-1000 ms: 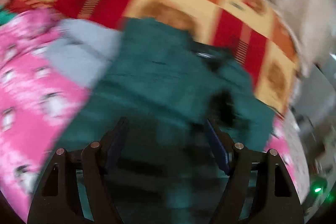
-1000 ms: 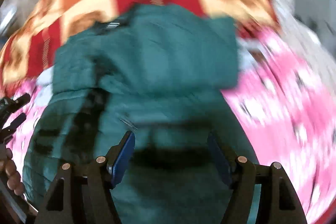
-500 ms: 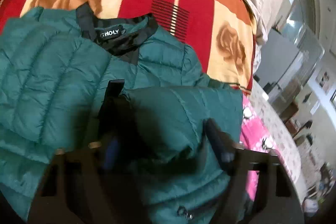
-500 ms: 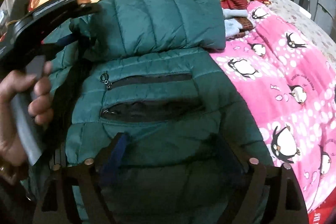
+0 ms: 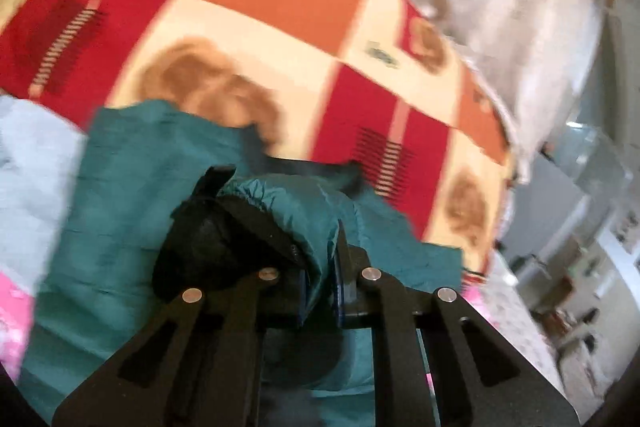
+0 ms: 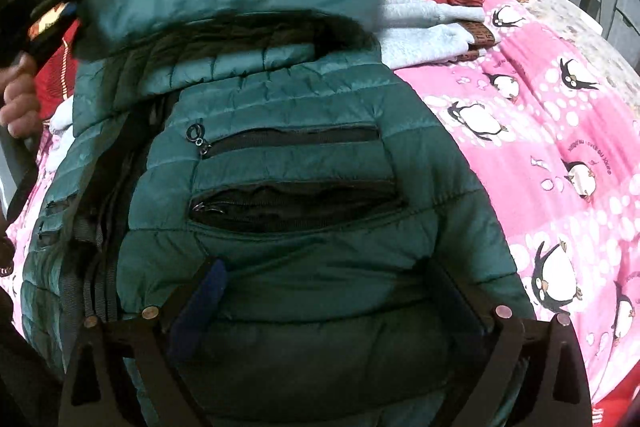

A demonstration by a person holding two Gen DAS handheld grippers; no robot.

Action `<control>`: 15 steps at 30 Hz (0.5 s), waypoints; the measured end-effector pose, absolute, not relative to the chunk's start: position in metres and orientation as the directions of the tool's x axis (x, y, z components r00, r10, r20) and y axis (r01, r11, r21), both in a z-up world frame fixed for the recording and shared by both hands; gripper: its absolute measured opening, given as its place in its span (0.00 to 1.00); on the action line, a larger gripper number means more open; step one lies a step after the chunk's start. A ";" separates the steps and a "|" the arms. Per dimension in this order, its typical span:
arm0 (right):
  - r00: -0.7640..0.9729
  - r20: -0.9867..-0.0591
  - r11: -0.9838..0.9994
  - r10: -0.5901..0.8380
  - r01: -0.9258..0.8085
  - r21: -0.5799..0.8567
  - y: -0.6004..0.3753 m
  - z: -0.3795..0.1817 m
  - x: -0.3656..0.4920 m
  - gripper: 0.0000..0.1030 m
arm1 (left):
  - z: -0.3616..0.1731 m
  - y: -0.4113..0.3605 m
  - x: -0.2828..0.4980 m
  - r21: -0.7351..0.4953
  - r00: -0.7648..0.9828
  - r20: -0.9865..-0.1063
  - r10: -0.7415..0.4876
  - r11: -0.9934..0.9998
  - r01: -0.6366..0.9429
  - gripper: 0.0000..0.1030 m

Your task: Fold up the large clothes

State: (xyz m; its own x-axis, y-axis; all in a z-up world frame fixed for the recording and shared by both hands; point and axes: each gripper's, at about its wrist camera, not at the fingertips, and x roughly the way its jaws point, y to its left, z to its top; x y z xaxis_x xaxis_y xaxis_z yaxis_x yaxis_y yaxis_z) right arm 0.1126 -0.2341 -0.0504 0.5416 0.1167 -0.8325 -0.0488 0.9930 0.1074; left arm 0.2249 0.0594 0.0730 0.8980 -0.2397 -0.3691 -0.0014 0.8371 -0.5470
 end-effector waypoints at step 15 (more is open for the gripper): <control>0.504 -0.851 0.989 0.147 -0.047 0.142 -0.240 -0.056 0.120 1.00 | 0.027 0.128 0.207 -0.517 0.839 -0.543 -0.021 0.796 -0.314 0.48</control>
State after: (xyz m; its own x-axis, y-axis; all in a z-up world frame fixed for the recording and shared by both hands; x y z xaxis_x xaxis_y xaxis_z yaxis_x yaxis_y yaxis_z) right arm 0.1197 -0.2402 -0.0563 0.5040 0.1465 -0.8512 -0.0471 0.9887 0.1423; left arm 0.2068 0.1284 0.0274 0.8394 -0.0212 -0.5430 -0.3141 0.7965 -0.5167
